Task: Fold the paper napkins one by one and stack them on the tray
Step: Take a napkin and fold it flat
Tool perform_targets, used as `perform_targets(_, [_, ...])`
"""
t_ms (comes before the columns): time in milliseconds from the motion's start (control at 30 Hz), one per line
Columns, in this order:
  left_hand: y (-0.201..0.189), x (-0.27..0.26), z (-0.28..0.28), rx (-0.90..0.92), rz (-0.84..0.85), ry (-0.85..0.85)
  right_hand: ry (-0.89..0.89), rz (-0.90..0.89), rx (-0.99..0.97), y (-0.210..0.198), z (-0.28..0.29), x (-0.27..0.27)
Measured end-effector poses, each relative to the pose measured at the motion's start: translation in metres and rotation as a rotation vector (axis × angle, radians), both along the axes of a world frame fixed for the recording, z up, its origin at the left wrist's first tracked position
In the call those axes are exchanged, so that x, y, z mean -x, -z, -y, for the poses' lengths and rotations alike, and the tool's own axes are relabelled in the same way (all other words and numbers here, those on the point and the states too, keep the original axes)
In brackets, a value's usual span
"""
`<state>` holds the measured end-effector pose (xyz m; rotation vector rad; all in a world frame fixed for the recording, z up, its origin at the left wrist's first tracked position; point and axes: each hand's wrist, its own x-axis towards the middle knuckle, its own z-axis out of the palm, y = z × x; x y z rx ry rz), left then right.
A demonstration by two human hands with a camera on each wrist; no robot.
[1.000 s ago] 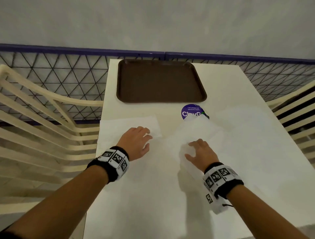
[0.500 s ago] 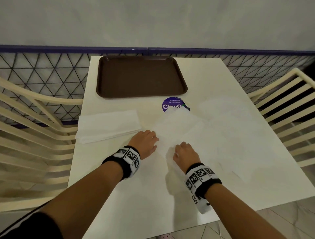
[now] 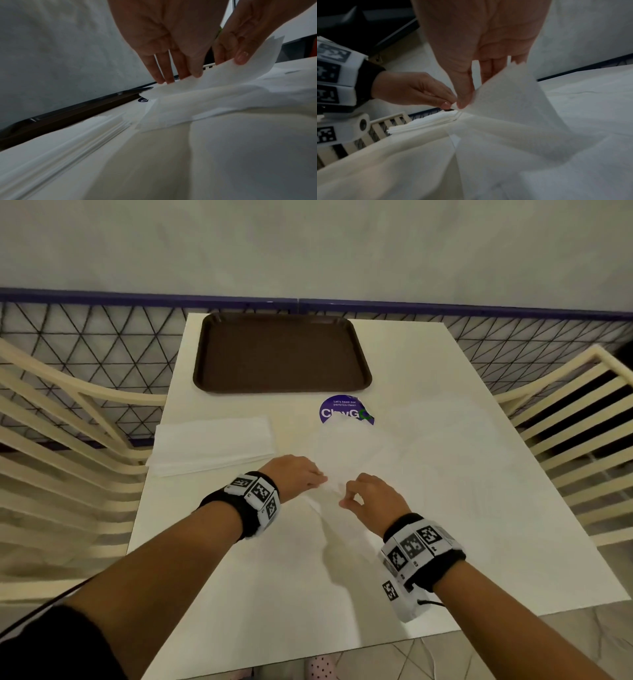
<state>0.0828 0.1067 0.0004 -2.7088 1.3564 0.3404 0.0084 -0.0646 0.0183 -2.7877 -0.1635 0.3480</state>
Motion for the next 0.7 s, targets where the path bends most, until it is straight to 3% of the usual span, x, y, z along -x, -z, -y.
perform_targets(100, [0.005,0.015,-0.010,0.035,-0.074,-0.101,-0.041,-0.079,-0.032,0.007,0.006,0.007])
perform_targets(167, [0.008,0.026,-0.013,0.217,-0.004,-0.063,-0.058,-0.101,-0.104,0.013,0.010,0.011])
perform_targets(267, [0.013,0.038,-0.015,0.144,0.006,-0.078,-0.115,-0.117,-0.235,0.020,0.016,0.018])
perform_targets(433, [0.021,0.042,-0.009,0.214,0.080,-0.019,-0.137,-0.136,-0.270,0.021,0.024,0.024])
perform_targets(467, [0.016,0.043,-0.007,0.224,0.034,-0.036,-0.127,-0.153,-0.250,0.021,0.026,0.025])
perform_targets(567, [0.011,0.051,-0.003,-0.004,-0.132,-0.208,-0.119,-0.242,-0.097,0.019,0.031,0.029])
perform_targets(700, [0.006,0.058,-0.006,0.062,-0.335,-0.382,-0.151,-0.327,0.053,0.015,0.034,0.035])
